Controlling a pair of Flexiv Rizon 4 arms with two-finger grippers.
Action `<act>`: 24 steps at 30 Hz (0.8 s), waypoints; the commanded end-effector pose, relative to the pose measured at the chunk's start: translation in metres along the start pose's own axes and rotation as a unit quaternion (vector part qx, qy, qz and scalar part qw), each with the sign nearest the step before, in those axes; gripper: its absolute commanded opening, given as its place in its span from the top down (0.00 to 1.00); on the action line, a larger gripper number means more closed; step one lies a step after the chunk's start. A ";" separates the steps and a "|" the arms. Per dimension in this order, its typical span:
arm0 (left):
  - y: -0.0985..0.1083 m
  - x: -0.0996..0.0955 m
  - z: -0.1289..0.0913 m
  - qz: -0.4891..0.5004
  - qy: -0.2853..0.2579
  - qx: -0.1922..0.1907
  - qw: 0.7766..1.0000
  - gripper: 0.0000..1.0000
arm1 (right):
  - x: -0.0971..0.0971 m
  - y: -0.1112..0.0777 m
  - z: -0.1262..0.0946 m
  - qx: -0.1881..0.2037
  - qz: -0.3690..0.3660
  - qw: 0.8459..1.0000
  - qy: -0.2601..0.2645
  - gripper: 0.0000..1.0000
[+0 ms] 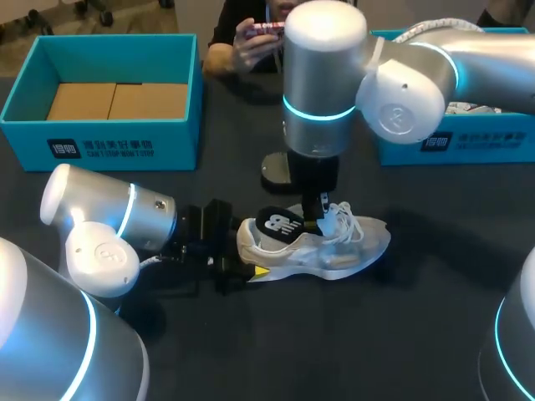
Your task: Take the shoe out of the shoebox, open the shoe tongue, remove and reinsert the insole, then place the shoe into the shoebox
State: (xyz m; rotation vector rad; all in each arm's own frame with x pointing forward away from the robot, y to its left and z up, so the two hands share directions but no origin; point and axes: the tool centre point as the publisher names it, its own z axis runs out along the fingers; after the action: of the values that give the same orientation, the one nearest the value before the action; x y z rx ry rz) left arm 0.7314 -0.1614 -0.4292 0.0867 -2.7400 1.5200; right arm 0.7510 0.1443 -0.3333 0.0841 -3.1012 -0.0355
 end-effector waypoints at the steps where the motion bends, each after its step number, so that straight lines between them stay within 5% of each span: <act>1: 0.010 -0.002 0.005 0.000 0.000 -0.002 1.000 1.00 | 0.000 -0.008 -0.007 -0.015 -0.007 1.000 -0.004 1.00; 24: 0.010 -0.002 0.005 0.000 0.000 -0.002 1.000 1.00 | -0.031 0.041 -0.021 -0.109 -0.112 0.987 0.033 1.00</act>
State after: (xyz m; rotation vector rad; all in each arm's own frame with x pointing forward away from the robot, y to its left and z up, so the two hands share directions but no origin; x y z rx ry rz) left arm 0.7315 -0.1611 -0.4292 0.0874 -2.7402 1.5199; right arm 0.7758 0.1816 -0.3097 0.4115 -2.9961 -0.3666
